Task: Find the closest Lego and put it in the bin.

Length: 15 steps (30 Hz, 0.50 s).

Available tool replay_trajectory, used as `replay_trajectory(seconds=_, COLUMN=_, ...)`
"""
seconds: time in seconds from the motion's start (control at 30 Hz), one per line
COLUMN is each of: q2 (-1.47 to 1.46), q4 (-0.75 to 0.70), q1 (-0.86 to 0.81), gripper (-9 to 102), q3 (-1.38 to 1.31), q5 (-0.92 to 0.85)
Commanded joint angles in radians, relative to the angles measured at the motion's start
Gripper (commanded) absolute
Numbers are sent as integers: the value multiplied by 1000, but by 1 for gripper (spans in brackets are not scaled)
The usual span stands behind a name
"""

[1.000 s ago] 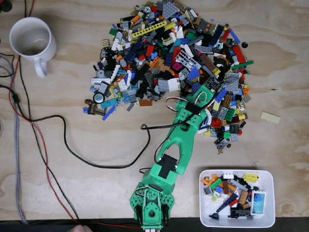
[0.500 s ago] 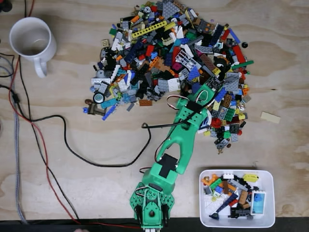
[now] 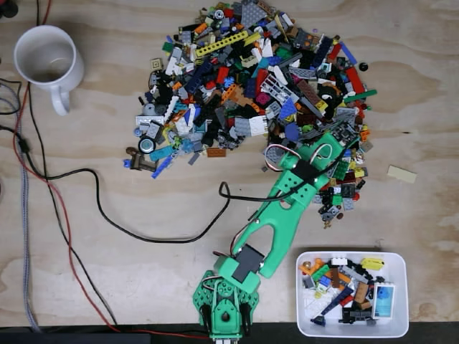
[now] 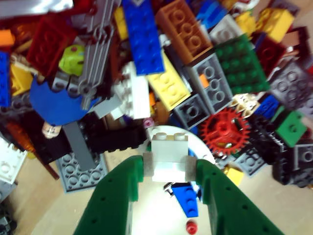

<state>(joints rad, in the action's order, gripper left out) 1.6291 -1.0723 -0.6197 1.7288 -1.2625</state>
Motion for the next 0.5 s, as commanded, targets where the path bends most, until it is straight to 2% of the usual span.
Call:
replay_trajectory(seconds=0.0, q2=176, q4=-31, q1=-175, gripper=3, q3=-103, q5=-58)
replay_trajectory(seconds=0.47, q2=451, q4=-26, q1=-795, gripper=4, q3=127, q5=-239)
